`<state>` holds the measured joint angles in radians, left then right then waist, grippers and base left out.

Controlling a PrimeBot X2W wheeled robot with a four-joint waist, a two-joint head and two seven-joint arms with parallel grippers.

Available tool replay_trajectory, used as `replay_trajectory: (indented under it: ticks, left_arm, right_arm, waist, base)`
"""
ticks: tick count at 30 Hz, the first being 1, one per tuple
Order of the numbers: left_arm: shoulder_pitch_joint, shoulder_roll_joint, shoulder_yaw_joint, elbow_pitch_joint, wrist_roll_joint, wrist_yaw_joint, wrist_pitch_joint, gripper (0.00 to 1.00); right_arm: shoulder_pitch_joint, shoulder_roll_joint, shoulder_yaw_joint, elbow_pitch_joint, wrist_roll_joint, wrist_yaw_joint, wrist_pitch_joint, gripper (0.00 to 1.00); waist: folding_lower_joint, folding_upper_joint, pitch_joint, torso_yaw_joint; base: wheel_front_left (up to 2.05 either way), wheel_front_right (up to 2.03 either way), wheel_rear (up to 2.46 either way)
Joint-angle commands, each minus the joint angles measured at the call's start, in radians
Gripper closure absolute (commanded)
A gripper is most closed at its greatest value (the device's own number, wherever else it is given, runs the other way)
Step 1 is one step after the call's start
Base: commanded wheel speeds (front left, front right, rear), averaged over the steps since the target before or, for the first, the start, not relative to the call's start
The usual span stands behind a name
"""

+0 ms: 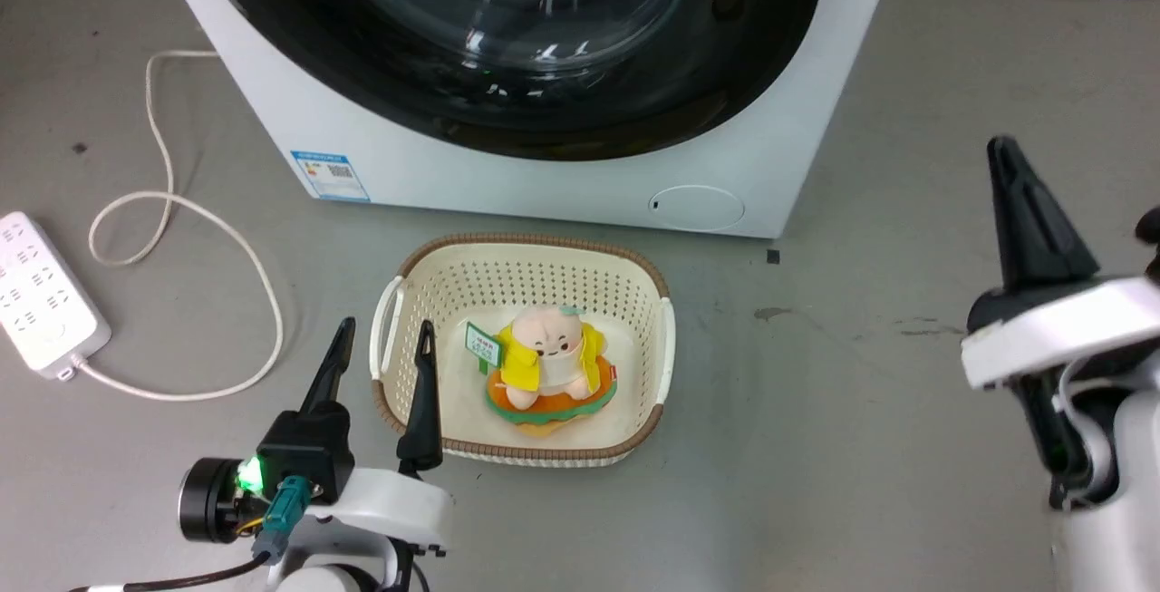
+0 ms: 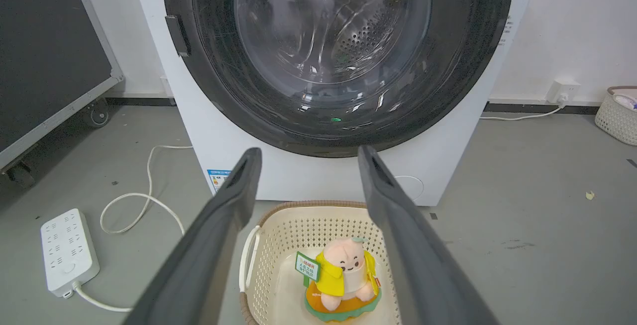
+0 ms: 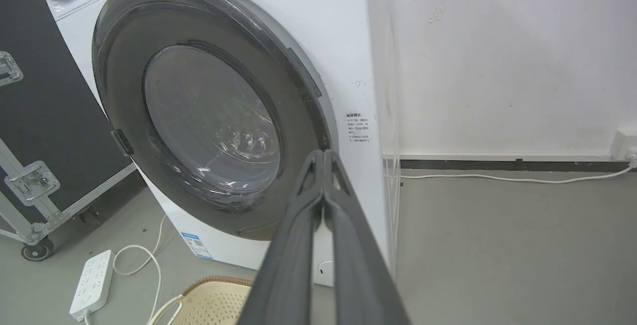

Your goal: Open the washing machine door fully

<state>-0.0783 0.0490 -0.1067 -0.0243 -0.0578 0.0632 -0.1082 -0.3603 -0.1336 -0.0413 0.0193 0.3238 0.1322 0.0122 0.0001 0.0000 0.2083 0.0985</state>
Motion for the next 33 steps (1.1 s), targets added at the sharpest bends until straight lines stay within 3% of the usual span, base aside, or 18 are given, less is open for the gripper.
replay_trajectory:
  ticks: [1,16,25,33]
  left_arm:
    - [-0.02,0.001,-0.005,-0.004,-0.006,0.008,-0.011,0.0]
    - [-0.06,0.001,-0.036,-0.019,-0.023,0.029,-0.043,0.0]
    - [-0.077,0.001,-0.056,-0.025,-0.036,0.044,-0.061,0.0]
    - [-0.1,0.001,-0.081,-0.033,-0.053,0.058,-0.078,0.0]
  right_arm:
    - [-0.038,-0.002,-0.008,0.007,0.023,-0.001,0.005,1.0]
    - [-0.318,0.054,-0.118,0.172,0.222,-0.001,0.152,1.0]
    - [-0.517,0.07,-0.238,0.363,0.335,-0.001,0.285,1.0]
    - [-0.72,0.063,-0.334,0.539,0.352,-0.001,0.365,1.0]
  waist:
    - [-0.0001,0.0,0.011,0.009]
    - [-0.0001,0.0,0.094,0.06]
    - [-0.0001,0.0,0.143,0.095]
    - [-0.0001,0.0,0.194,0.129]
  base:
    - [0.0,0.0,0.0]
    - [0.0,0.0,0.0]
    - [0.0,0.0,0.0]
    - [0.0,0.0,0.0]
